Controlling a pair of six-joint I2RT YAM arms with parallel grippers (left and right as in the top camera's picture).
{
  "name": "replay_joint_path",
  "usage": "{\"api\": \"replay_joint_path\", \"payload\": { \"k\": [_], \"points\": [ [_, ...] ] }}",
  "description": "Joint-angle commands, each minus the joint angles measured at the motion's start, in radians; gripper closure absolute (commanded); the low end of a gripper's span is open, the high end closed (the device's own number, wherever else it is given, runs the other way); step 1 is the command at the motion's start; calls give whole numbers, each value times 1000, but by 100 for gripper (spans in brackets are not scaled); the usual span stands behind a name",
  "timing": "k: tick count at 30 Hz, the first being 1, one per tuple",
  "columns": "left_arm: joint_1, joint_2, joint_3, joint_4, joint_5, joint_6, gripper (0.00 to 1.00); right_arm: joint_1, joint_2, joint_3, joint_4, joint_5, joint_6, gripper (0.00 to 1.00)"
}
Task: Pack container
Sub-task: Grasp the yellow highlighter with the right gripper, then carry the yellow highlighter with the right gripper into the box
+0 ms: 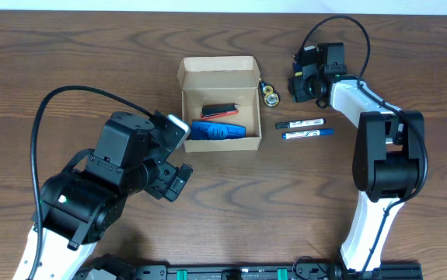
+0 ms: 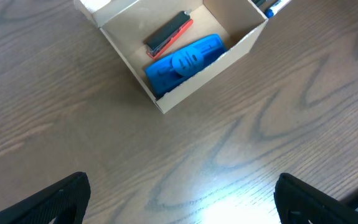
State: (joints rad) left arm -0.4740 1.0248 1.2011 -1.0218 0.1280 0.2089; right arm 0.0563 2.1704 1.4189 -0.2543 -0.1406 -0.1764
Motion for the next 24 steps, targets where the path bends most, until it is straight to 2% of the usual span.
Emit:
{"api": "replay_joint_path", "payload": {
  "k": [1, 8, 11, 16, 24],
  "points": [
    [4, 1, 12, -2, 2, -7, 5, -5, 27, -3, 0, 2, 8, 48],
    [4, 1, 12, -2, 2, -7, 5, -5, 27, -3, 0, 2, 50, 64],
    [4, 1, 12, -2, 2, -7, 5, -5, 27, -3, -3, 2, 77, 67],
    [4, 1, 12, -2, 2, -7, 5, -3, 16, -1, -11, 1, 158, 77],
    [4, 1, 12, -2, 2, -7, 5, -2, -148, 1, -98, -51, 189, 82]
  ]
}}
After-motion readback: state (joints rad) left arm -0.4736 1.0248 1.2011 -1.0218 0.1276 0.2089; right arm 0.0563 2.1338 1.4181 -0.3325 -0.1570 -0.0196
